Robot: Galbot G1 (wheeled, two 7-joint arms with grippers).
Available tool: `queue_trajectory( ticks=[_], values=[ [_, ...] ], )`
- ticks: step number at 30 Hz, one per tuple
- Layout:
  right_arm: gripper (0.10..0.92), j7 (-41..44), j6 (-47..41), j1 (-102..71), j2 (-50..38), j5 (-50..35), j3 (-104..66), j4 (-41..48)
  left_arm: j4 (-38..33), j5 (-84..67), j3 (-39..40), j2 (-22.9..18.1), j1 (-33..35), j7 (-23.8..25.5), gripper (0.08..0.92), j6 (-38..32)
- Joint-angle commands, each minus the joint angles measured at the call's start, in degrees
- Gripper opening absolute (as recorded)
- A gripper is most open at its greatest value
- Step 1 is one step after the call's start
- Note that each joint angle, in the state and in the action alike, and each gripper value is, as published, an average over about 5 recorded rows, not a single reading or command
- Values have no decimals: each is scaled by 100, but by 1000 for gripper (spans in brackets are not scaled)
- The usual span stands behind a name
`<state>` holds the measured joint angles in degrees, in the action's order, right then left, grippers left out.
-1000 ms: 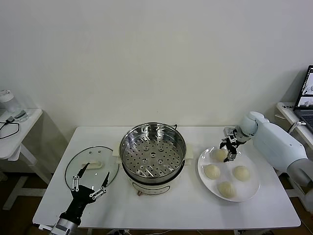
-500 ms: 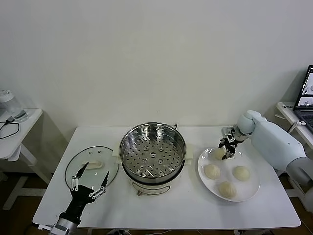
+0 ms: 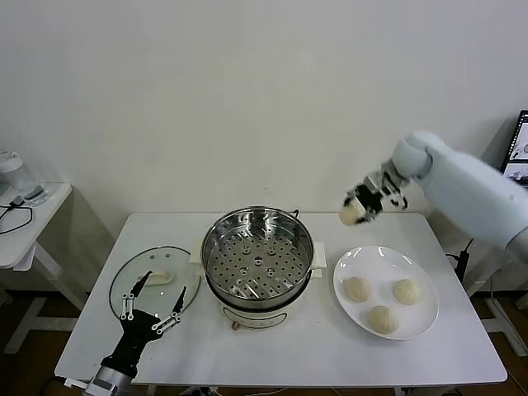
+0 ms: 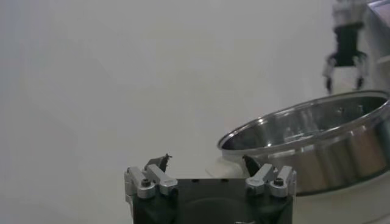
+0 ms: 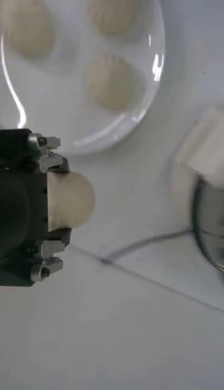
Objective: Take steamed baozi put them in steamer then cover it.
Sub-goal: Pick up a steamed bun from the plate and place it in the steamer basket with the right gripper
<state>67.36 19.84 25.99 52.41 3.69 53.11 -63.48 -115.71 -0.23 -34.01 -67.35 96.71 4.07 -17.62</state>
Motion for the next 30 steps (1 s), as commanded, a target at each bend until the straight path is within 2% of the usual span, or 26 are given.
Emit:
queue_trajectory(
  ticks=[1,8,16,30],
  values=[
    [628,-76,1157,1422,720,-459,1037,-792,56,1,74,5,5,45,823,-105],
    [628,-39,1597,1043,1416,93,1209,-842,18,-2,109,29,-27,33,823,-112],
    [640,87,1753,249,2129,728,1173,-273,0,-5,105,34,-28,29,823,-134],
    [640,68,1732,-406,2635,1465,1023,480,-68,-11,45,11,33,20,823,-229]
  ],
)
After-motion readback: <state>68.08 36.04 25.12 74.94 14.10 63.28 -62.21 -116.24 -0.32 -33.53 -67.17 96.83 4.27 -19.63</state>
